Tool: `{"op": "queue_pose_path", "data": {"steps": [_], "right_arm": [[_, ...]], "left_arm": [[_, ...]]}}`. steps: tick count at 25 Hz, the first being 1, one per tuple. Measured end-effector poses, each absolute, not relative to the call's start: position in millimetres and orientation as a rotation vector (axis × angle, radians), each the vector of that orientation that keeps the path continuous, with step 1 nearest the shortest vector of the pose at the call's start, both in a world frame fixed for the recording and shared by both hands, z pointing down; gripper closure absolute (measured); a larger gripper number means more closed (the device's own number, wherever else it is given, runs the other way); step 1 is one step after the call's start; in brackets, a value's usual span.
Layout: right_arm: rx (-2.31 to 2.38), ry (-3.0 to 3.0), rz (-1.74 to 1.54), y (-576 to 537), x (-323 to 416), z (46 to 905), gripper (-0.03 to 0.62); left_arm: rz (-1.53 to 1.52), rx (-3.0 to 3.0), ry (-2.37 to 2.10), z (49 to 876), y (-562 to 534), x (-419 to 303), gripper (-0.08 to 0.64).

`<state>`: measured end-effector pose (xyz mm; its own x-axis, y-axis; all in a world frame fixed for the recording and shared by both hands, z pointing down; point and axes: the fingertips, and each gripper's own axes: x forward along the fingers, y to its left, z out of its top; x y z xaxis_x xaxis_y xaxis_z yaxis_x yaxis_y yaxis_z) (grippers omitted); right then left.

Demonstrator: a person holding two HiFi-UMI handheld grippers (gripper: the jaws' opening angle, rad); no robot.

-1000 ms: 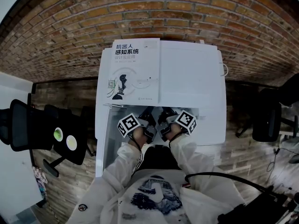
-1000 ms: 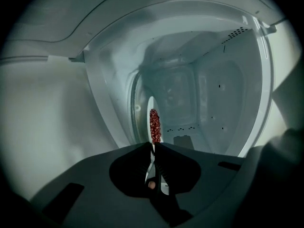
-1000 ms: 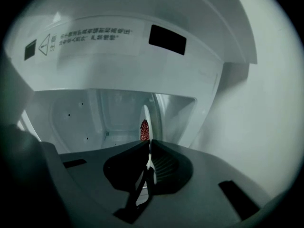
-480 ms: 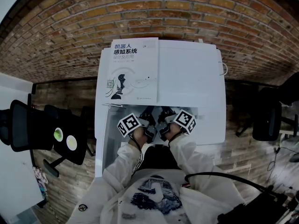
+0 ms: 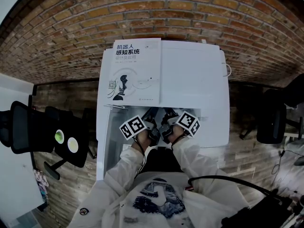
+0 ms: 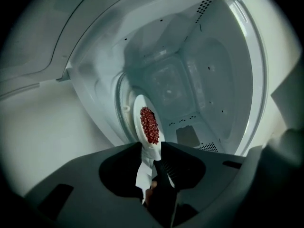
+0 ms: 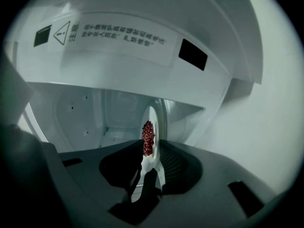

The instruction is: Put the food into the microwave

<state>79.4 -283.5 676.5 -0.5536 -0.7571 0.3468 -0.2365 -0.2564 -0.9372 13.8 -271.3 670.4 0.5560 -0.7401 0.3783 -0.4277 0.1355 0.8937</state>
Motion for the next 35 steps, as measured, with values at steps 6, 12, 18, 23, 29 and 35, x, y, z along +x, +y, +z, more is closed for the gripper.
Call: {"op": "queue_pose_path", "data": {"steps": [6,12,18,23,29,35], "right_arm": [[-1.200,1.611,-1.865,-282.0,79.6,677.3,0.495],[-1.190,1.600,-1.872,-279.0,80.2,678.3,0.495],[-1.180,1.610,-1.870,-274.6,79.4,676.2,0.495],[-1.171,1.634,-1.872,-266.9,76.7,676.4,0.495],[-1.184,1.651,-1.868,-261.7,80.1,675.2,0.495],[-1.215,1.685,-1.837,-257.6,85.2,669.5,0.495]], "left_arm": [[-0.252,1.504,-1.093,671.2,-268.5,12.1,0.422],[-0.224,1.512,-1.107,673.8,-266.9,12.9,0.416],[-0.187,1.515,-1.116,676.3,-266.1,12.6,0.416],[-0.165,1.492,-1.123,683.6,-259.4,11.6,0.396],[-0.165,1.513,-1.108,681.8,-254.4,13.9,0.396],[-0.152,1.551,-1.113,673.0,-248.5,12.7,0.396]]}}
